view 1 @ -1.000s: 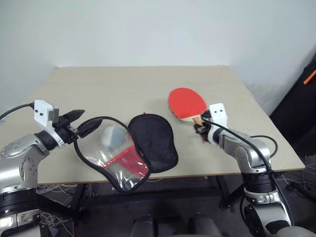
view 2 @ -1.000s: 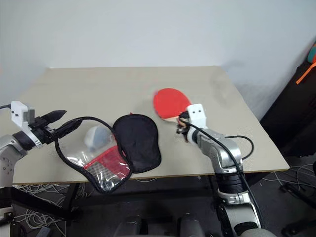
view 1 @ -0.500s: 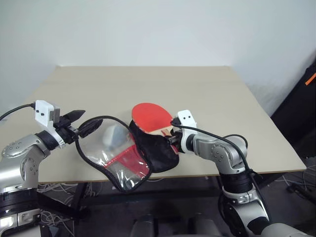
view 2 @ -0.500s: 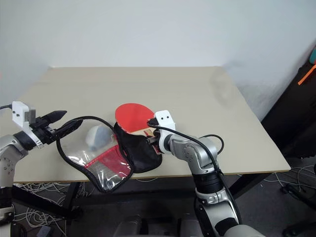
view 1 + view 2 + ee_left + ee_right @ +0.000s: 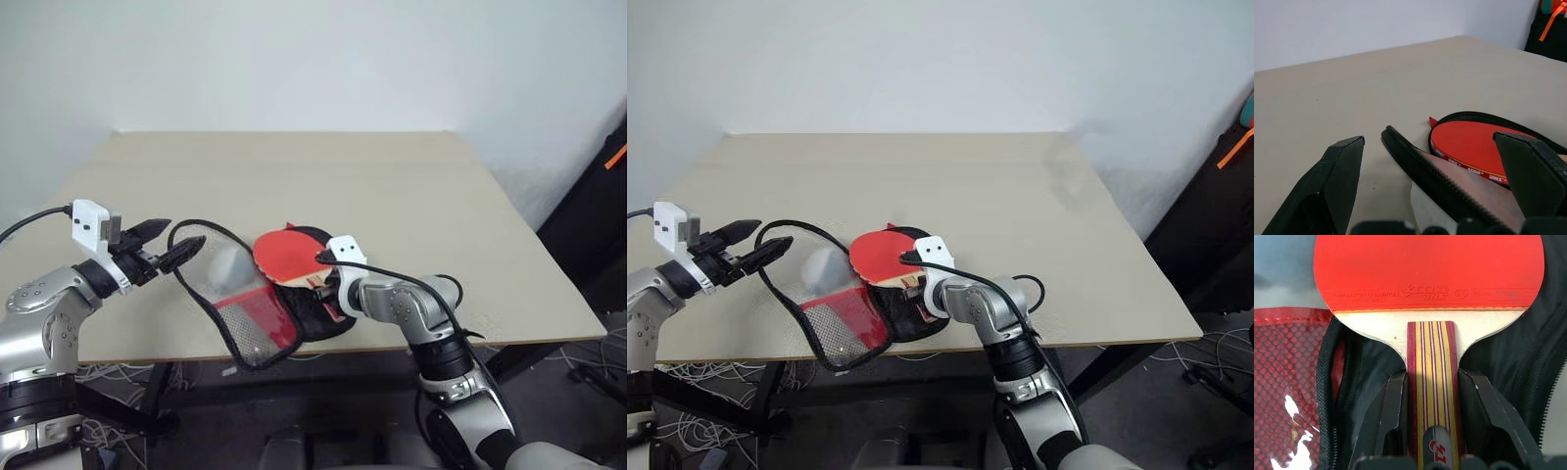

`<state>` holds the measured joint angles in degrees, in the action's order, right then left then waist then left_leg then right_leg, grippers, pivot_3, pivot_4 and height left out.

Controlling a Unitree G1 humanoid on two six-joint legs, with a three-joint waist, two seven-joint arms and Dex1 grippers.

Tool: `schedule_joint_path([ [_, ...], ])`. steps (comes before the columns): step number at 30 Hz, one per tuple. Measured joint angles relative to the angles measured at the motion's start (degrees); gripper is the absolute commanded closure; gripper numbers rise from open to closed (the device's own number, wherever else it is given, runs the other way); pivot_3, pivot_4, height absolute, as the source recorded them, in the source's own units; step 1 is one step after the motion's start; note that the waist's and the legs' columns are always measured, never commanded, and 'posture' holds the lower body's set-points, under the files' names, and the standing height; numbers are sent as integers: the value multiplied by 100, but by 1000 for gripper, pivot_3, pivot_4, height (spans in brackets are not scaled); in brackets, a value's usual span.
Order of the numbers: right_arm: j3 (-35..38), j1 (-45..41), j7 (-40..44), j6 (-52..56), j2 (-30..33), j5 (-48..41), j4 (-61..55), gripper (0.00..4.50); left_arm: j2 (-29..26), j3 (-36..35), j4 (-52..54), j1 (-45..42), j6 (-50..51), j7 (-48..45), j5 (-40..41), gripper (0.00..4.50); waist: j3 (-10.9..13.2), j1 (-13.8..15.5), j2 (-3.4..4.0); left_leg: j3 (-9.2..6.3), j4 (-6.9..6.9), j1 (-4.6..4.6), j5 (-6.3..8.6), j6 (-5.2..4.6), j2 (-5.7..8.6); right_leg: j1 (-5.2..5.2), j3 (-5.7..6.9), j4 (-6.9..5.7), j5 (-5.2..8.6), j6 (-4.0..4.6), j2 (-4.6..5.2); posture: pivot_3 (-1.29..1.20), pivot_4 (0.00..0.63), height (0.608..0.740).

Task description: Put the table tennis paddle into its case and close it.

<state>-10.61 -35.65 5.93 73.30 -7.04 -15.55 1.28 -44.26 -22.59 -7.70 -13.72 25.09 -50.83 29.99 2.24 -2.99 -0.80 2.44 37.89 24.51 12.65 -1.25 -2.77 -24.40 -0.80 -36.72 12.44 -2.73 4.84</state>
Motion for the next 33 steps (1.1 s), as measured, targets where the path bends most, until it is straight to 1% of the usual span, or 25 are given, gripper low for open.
schedule_joint_path([
  [10,159,-116,-175,-101,71,188,179,3385,0,-2,21,39,3,69,3,0,0,3,0,-1,-1,2,0,0,1,-1,2,1,0,0,1,0,0,740],
  [22,146,-125,-214,-81,30,279,192,3385,1,-2,20,39,0,76,2,0,0,1,0,-1,-1,2,0,0,0,-1,2,1,0,0,1,0,0,740],
  [24,151,-149,-229,-82,-21,308,236,2675,1,-1,20,36,-2,74,1,0,0,-3,1,-1,-2,1,0,0,0,-1,2,1,0,0,1,0,0,740],
  [25,162,-167,-229,-83,-51,316,265,2437,1,-1,20,35,-6,73,1,0,1,-5,1,-1,-2,1,0,0,0,-2,2,1,0,0,1,0,0,740],
  [27,169,-184,-226,-82,-70,315,278,1707,1,-1,20,31,-20,71,0,0,1,-3,1,-1,-2,1,0,0,0,-1,2,1,0,0,1,0,0,740],
  [28,185,-186,-216,-81,-74,313,279,1412,1,-1,20,31,-28,71,-1,0,0,-3,1,-1,-1,2,0,0,0,-1,2,2,0,0,1,0,0,740],
  [29,206,-187,-202,-75,-76,307,279,958,1,-1,20,31,-33,71,-1,0,0,-3,0,-1,-1,2,0,1,0,-1,2,2,0,0,2,0,0,740],
  [31,252,-188,-151,-56,-75,268,278,298,1,-1,20,31,-40,72,-2,0,0,-5,1,-1,-2,1,0,1,0,-2,2,1,0,0,1,0,0,740],
  [32,273,-188,-76,-49,-73,228,271,34,1,-1,20,31,-41,72,-2,0,0,-6,1,-1,-2,1,0,0,0,-2,2,1,0,0,1,0,0,740],
  [33,282,-188,-17,-46,-71,200,256,34,1,-1,20,31,-42,73,-2,0,1,-7,1,-1,-2,1,0,0,0,-2,2,1,0,0,1,0,0,740],
])
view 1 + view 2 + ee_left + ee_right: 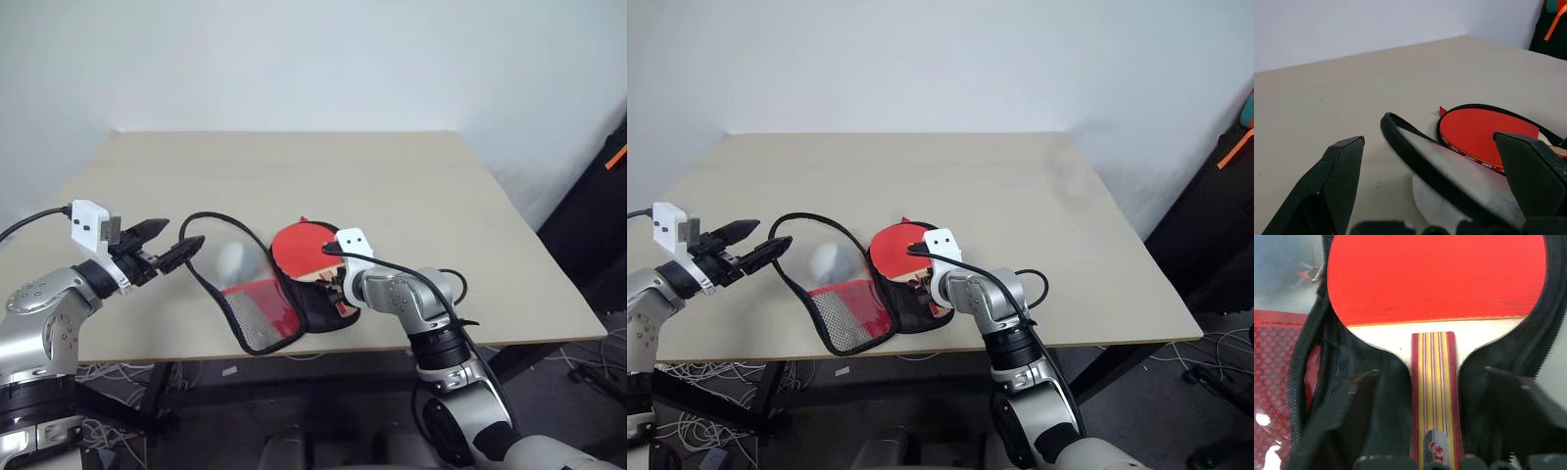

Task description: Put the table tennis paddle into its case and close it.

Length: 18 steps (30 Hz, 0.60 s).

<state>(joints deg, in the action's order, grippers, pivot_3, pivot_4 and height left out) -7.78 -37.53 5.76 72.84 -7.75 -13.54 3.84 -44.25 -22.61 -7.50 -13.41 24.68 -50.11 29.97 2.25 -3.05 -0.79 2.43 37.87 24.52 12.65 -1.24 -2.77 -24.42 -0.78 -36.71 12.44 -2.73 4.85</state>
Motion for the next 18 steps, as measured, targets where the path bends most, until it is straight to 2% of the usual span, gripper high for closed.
schedule_joint_path([
  [7,27,-2,650,-79,570,-293,-631,34,-83,-58,-3,37,0,-68,8,0,0,4,0,0,0,0,5,8,0,1,1,2,1,0,1,0,0,740],
  [14,506,37,1929,-570,2285,-881,-1852,34,-605,-479,-314,278,0,-447,27,0,2,5,3,3,-3,-2,14,22,0,0,1,7,7,-5,2,0,0,740],
  [16,527,193,2341,-797,2705,-1014,-2128,34,-650,-511,-370,375,3,-590,27,0,2,5,1,3,-3,-2,14,22,-1,0,1,8,13,3,2,0,0,740],
  [18,439,533,3015,-1216,3449,-1138,-2443,34,-708,-510,-371,518,13,-816,32,0,3,23,1,3,-1,-1,15,20,0,4,3,15,22,-6,6,0,0,740],
])
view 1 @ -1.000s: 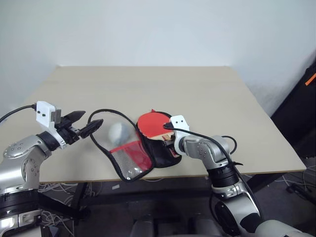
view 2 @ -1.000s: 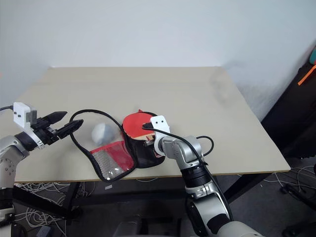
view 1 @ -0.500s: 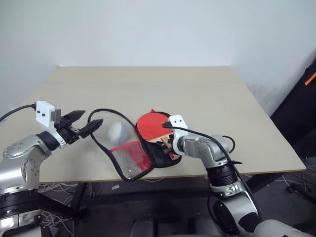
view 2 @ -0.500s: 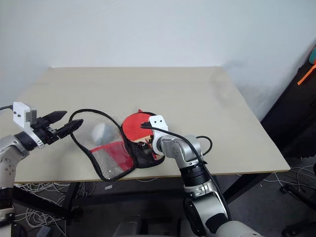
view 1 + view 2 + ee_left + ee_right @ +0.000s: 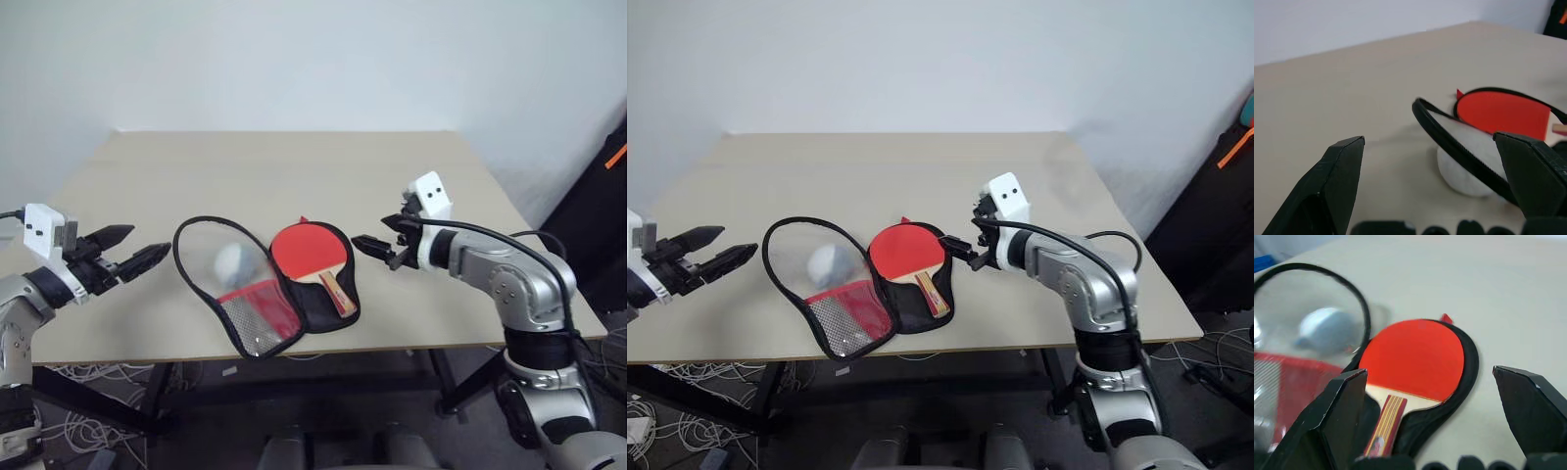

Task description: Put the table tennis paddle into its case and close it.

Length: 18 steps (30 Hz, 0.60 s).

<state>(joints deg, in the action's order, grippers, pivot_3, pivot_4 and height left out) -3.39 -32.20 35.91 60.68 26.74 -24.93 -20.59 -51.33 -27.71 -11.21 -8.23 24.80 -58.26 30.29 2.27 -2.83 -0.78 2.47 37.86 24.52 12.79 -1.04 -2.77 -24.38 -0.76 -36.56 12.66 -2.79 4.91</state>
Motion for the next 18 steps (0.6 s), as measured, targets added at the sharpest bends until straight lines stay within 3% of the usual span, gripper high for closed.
schedule_joint_path([
  [7,20,380,1470,-1291,1595,45,104,34,-73,156,-129,122,23,-469,-31,0,2,-15,2,5,1,-6,1,2,-3,-3,-1,-1,4,-2,0,0,0,740],
  [18,52,531,1613,-1598,1776,130,339,34,107,395,-466,421,-375,-405,-359,0,2,2,-2,7,4,-4,0,-1,-4,-3,-2,-2,3,-1,1,0,0,740],
])
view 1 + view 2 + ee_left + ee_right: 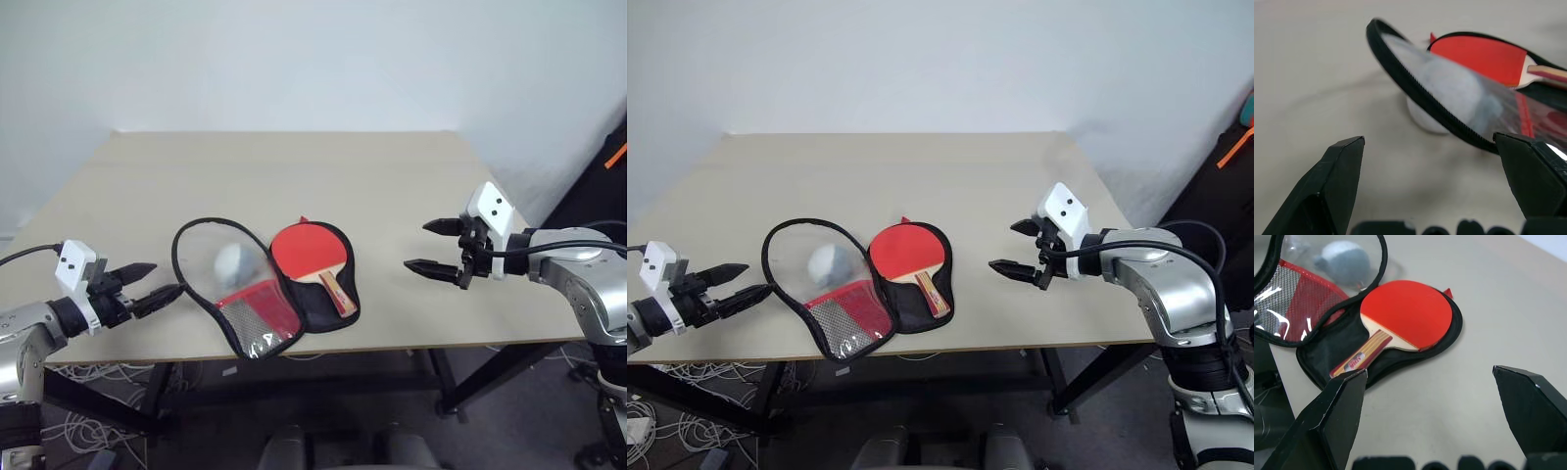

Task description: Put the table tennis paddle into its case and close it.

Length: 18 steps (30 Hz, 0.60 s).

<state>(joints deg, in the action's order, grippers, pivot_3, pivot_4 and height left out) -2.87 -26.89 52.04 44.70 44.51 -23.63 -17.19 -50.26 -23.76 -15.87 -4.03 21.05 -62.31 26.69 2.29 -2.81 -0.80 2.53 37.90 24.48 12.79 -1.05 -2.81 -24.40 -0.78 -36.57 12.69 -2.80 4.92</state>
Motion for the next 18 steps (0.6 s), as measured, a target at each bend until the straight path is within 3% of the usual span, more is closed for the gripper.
schedule_joint_path([
  [10,91,279,-190,194,52,-70,-179,34,4,-582,-329,162,183,72,332,0,1,1,3,0,0,-1,1,1,0,-1,0,0,0,0,1,0,0,740],
  [14,97,276,-229,238,62,-72,-179,34,170,-442,-286,270,192,192,281,0,0,22,3,0,1,-1,1,1,0,0,0,0,0,1,1,0,0,740],
  [18,97,147,-323,283,48,-88,-175,34,684,91,-121,164,193,485,78,0,-1,41,1,-3,3,1,0,0,4,5,1,0,-11,17,3,0,0,740],
])
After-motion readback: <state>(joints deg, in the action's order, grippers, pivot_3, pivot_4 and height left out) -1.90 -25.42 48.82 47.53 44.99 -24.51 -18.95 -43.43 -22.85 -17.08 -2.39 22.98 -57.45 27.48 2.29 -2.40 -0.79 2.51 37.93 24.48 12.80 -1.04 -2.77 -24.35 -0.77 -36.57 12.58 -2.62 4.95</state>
